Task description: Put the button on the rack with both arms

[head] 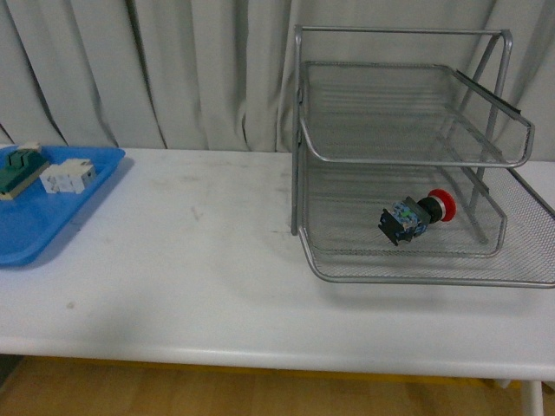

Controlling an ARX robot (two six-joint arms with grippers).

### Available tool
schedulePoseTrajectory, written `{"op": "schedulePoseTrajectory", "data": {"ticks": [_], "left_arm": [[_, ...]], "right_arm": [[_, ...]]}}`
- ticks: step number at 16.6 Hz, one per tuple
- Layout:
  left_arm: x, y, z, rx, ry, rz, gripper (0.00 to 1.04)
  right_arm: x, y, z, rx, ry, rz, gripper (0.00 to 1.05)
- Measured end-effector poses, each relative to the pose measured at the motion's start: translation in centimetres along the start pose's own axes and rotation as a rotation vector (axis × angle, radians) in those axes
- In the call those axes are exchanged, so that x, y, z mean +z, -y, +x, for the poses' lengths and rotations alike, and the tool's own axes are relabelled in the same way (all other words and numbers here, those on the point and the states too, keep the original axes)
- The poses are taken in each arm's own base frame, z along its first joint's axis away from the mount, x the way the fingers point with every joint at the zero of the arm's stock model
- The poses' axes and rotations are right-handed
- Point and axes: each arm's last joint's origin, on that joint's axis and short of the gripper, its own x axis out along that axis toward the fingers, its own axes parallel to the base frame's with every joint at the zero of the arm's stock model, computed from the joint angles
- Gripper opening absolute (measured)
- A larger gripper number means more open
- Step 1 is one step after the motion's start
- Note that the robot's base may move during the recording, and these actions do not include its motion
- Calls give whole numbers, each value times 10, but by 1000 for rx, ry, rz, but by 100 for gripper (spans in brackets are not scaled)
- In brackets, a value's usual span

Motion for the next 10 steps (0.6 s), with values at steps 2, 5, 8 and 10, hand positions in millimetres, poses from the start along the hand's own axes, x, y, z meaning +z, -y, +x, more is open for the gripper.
{"op": "schedulePoseTrajectory", "data": {"ticks": [2,5,8,10], "left_arm": [[-4,-9,-9,19,7,-1,2],[-13,-7,-18,1,-7,-1,2],[-10,-7,-27,2,10,-1,2],[-8,-7,-32,2,18,-1,2]], "right_arm": [[0,0,0,0,0,0,98],[0,0,0,0,0,0,98],[0,0,0,0,0,0,98],[0,0,0,0,0,0,98]]}}
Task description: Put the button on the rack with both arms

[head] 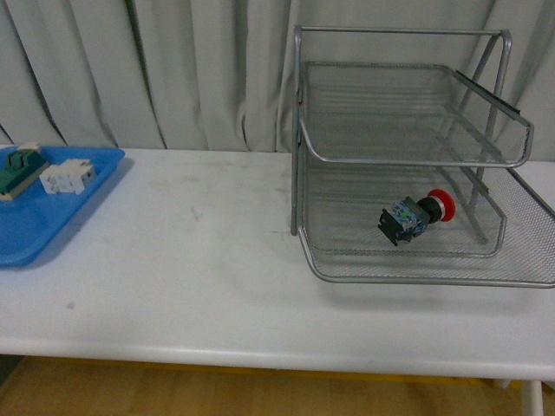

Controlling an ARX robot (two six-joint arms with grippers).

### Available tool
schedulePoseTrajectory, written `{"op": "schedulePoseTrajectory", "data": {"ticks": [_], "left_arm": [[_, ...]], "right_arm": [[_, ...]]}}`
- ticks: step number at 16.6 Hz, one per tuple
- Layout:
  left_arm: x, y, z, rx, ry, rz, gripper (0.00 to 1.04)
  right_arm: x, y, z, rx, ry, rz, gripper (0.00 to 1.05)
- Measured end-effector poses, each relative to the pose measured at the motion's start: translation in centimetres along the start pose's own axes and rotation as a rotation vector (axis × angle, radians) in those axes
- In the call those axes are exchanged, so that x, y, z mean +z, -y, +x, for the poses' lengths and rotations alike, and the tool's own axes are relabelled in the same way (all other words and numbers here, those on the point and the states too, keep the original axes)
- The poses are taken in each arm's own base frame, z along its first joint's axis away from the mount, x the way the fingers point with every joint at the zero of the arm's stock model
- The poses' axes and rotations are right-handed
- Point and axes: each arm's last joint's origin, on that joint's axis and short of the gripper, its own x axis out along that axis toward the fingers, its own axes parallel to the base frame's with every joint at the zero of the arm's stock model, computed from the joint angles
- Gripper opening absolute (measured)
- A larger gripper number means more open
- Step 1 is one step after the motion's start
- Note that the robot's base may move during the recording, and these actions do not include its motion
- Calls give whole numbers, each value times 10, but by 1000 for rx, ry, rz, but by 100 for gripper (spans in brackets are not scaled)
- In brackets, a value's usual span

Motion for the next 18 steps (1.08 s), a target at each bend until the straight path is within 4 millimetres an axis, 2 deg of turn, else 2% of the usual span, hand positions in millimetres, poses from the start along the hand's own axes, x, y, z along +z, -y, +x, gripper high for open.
{"op": "schedulePoseTrajectory", "data": {"ticks": [17,18], "left_arm": [[0,0,-16,0,4,0,2],[-4,0,-21,0,-40,0,2]], "right_arm": [[0,0,0,0,0,0,98],[0,0,0,0,0,0,98]]}}
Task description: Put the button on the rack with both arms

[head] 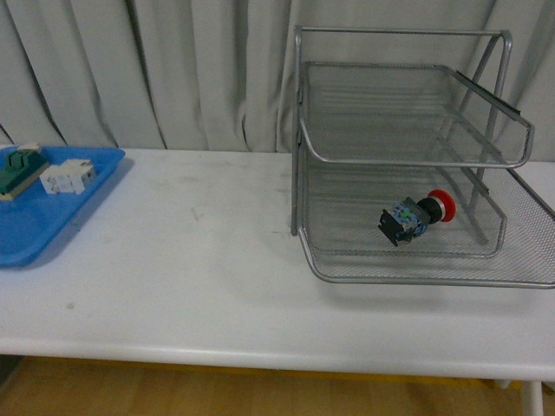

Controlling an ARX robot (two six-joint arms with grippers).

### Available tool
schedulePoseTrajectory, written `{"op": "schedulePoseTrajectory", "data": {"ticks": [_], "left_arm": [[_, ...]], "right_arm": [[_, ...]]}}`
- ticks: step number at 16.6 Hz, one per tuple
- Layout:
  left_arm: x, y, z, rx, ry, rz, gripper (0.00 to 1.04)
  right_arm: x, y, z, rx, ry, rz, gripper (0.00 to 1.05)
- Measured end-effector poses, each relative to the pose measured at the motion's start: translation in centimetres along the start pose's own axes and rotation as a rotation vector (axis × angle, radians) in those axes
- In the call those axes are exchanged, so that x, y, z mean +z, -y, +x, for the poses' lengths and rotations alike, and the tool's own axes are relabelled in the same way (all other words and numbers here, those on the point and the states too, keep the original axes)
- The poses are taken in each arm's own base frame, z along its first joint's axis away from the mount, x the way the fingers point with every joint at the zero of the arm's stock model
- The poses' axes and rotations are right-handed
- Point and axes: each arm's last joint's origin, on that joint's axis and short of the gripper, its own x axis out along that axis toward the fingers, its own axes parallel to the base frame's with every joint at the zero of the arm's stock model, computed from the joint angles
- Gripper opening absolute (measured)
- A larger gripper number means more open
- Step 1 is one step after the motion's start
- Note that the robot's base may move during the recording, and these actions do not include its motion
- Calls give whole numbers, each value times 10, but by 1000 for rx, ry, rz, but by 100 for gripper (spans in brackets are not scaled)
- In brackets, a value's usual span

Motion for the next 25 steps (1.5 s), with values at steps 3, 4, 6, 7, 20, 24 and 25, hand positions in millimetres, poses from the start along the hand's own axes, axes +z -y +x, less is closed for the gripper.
{"op": "schedulePoseTrajectory", "data": {"ticks": [3,4,6,7,20,24,25], "left_arm": [[1,0,-5,1,25,0,2],[1,0,-5,0,29,0,2],[1,0,-5,0,30,-1,12],[1,0,-5,0,30,-1,23],[1,0,-5,0,30,0,98],[1,0,-5,0,30,0,98],[1,0,-5,0,30,0,98]], "right_arm": [[0,0,0,0,0,0,98],[0,0,0,0,0,0,98],[0,0,0,0,0,0,98],[0,0,0,0,0,0,98],[31,-15,157,199,-314,180,97],[13,-34,184,187,-581,151,58],[7,-37,181,189,-635,147,47]]}}
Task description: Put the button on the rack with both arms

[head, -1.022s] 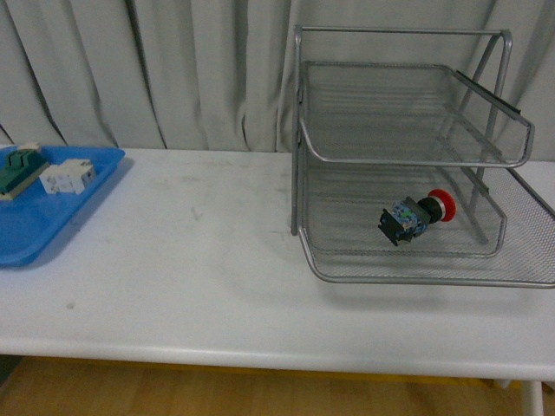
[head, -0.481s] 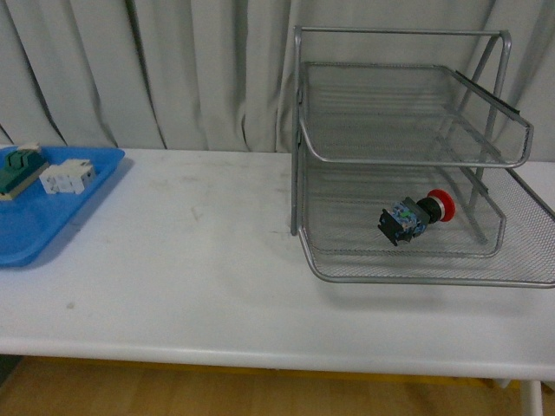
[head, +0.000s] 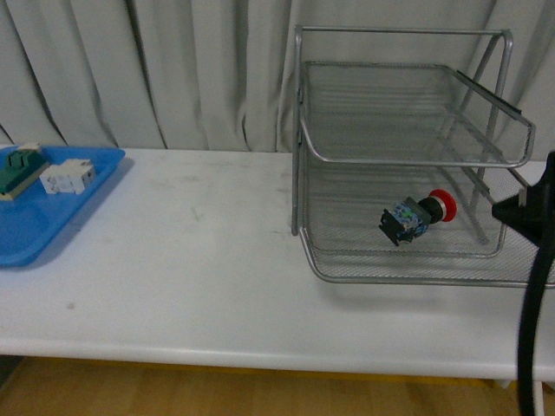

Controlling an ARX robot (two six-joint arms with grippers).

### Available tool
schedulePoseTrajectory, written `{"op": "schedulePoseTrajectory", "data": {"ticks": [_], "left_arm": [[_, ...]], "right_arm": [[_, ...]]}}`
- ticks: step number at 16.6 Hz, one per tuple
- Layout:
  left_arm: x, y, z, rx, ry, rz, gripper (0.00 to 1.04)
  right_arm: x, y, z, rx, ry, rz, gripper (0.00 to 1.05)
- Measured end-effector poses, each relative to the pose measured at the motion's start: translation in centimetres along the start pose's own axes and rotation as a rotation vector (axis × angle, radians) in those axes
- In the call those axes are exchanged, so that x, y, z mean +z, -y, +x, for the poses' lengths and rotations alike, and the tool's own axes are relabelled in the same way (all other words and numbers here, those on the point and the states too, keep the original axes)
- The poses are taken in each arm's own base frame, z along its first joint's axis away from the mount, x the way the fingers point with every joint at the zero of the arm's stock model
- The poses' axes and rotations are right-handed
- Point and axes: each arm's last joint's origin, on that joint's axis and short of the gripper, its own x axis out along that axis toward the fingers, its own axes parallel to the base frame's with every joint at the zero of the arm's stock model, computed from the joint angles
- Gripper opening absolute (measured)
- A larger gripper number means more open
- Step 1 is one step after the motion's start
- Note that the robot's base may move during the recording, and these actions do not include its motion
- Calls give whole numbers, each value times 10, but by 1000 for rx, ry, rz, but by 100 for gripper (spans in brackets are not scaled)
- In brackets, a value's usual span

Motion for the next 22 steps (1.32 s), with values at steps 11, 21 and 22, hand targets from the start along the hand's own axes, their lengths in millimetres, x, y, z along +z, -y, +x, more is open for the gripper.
{"op": "schedulePoseTrajectory", "data": {"ticks": [11,21,22], "left_arm": [[0,0,0,0,0,0,98],[0,0,0,0,0,0,98],[0,0,0,0,0,0,98]], "right_arm": [[-52,-8,40,19,-246,-27,2],[-29,-8,85,16,-225,-69,2],[-24,-7,89,16,-216,-68,2]]}}
